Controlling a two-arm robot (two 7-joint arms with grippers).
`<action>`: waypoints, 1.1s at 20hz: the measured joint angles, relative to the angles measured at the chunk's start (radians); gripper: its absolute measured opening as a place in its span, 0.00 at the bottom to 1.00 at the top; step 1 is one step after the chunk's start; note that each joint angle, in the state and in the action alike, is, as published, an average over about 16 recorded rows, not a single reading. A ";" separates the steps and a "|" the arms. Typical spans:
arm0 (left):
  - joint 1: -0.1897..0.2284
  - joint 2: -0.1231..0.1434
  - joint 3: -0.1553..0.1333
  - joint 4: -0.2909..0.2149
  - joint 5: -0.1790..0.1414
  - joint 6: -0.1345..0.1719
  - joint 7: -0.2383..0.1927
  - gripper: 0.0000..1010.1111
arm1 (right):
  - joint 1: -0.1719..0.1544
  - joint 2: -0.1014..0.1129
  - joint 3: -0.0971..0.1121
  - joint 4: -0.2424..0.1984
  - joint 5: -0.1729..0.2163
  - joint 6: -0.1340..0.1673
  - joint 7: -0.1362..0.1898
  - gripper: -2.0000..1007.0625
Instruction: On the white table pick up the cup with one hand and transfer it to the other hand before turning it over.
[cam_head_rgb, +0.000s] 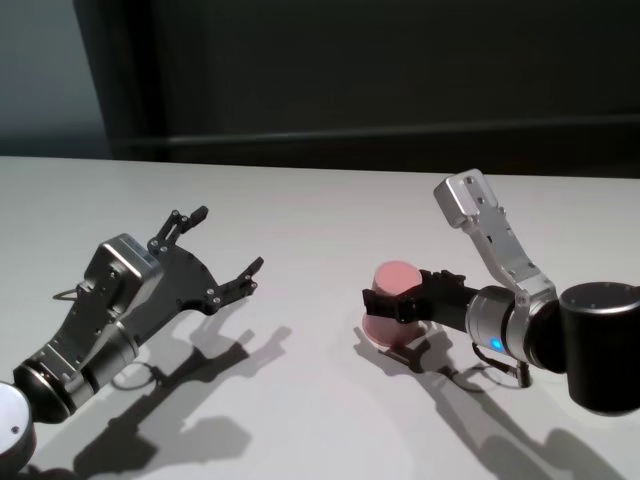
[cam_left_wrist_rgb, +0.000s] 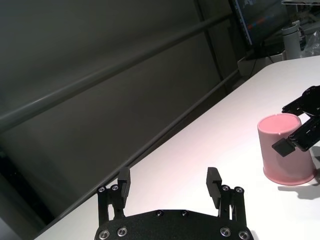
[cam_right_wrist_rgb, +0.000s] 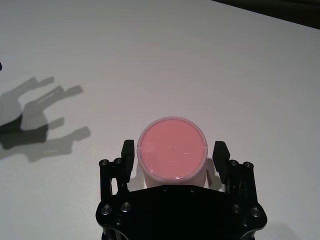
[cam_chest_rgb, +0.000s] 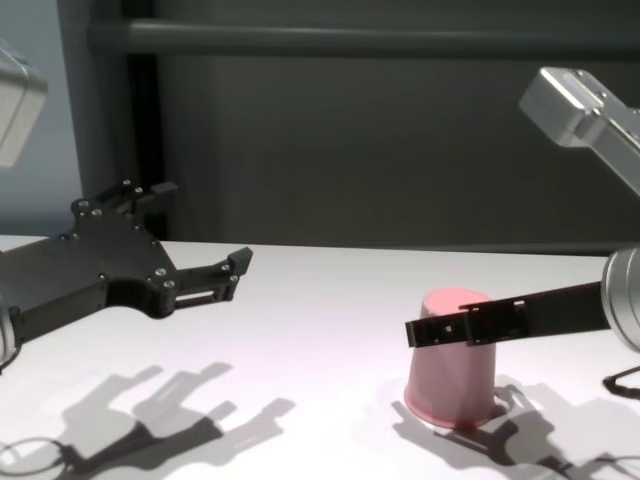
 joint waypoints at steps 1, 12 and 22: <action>0.000 0.000 0.000 0.000 0.000 0.000 0.000 0.99 | 0.000 0.000 0.000 0.000 0.000 0.000 0.000 0.90; 0.000 0.000 0.000 0.000 0.000 0.000 0.000 0.99 | 0.000 0.001 0.000 -0.001 0.001 -0.001 -0.001 1.00; 0.000 0.000 0.000 0.000 0.000 0.000 0.000 0.99 | -0.002 -0.003 0.009 -0.014 -0.011 -0.007 -0.003 1.00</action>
